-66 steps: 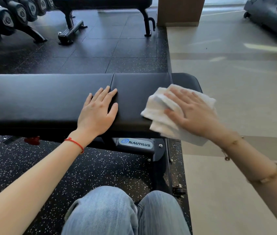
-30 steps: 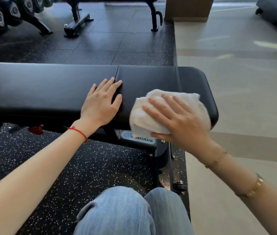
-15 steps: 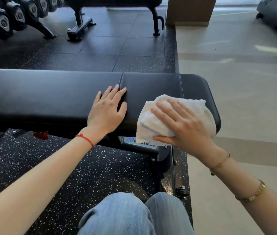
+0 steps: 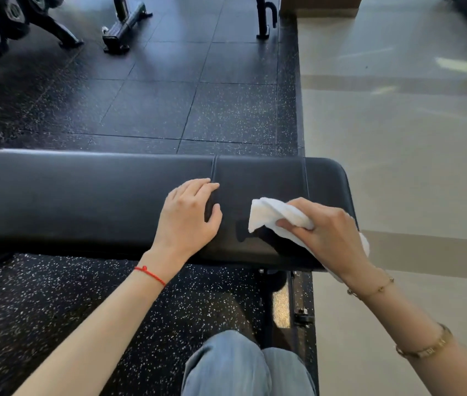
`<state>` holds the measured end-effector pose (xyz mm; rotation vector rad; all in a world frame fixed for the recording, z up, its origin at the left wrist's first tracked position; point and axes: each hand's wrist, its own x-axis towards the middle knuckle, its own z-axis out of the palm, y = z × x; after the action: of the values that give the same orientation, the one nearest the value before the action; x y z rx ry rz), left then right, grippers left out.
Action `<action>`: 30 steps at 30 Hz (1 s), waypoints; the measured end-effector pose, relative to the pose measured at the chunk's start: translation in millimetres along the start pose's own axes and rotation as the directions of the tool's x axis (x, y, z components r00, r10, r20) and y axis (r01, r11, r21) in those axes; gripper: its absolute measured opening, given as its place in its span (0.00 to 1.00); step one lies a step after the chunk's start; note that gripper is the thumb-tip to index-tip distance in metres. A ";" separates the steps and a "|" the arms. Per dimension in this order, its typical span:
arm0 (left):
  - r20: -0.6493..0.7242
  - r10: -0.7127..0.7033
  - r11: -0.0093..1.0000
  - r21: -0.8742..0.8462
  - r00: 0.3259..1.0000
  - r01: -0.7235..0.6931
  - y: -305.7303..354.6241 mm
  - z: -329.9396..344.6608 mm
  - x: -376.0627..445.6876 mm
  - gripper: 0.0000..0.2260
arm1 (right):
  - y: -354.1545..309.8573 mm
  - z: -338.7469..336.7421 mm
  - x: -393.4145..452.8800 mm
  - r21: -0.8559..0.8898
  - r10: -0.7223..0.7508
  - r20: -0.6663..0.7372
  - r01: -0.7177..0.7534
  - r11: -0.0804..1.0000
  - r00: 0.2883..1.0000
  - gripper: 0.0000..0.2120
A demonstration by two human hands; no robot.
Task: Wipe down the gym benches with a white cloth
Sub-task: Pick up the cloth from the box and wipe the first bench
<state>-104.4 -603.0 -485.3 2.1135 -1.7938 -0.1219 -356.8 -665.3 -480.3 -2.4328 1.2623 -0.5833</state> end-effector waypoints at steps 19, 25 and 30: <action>0.065 -0.041 0.995 -0.090 0.997 0.047 172.5 -357.3 49.0 0.15 | -138.5 -361.6 60.7 0.018 0.275 0.022 -0.275 0.961 0.961 0.22; 0.033 -0.077 0.991 -0.111 0.997 0.080 231.9 -367.3 76.8 0.15 | -101.5 -425.6 81.2 -0.034 0.294 -0.013 -0.294 0.955 0.956 0.30; -0.051 -0.151 0.984 -0.104 0.987 0.145 300.1 -346.7 108.6 0.15 | -36.3 -471.7 108.3 0.022 0.233 0.020 -0.234 0.972 0.972 0.25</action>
<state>-262.1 -670.0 -46.3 2.1548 -1.5631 -0.1820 -511.7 -785.6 -36.3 -2.2213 1.4979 -0.5072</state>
